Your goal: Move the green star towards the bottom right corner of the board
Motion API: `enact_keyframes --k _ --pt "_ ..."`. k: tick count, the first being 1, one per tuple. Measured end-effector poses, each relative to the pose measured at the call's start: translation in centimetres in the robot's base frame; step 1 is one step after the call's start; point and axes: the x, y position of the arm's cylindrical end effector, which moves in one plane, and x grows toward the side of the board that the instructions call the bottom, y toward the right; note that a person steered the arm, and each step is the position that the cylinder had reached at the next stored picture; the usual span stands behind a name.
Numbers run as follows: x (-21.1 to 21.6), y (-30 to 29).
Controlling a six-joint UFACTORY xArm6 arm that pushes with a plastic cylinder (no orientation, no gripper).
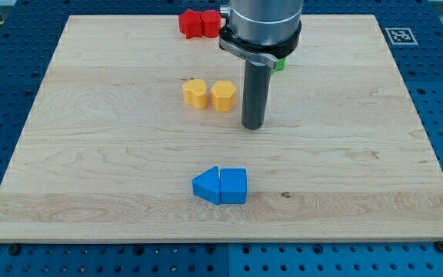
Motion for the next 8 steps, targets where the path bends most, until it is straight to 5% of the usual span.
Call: enact_keyframes --k 3,6,8 --pt "-5.1 2.9" --pt "-14.5 -2.3" --pt "-15.2 1.7"
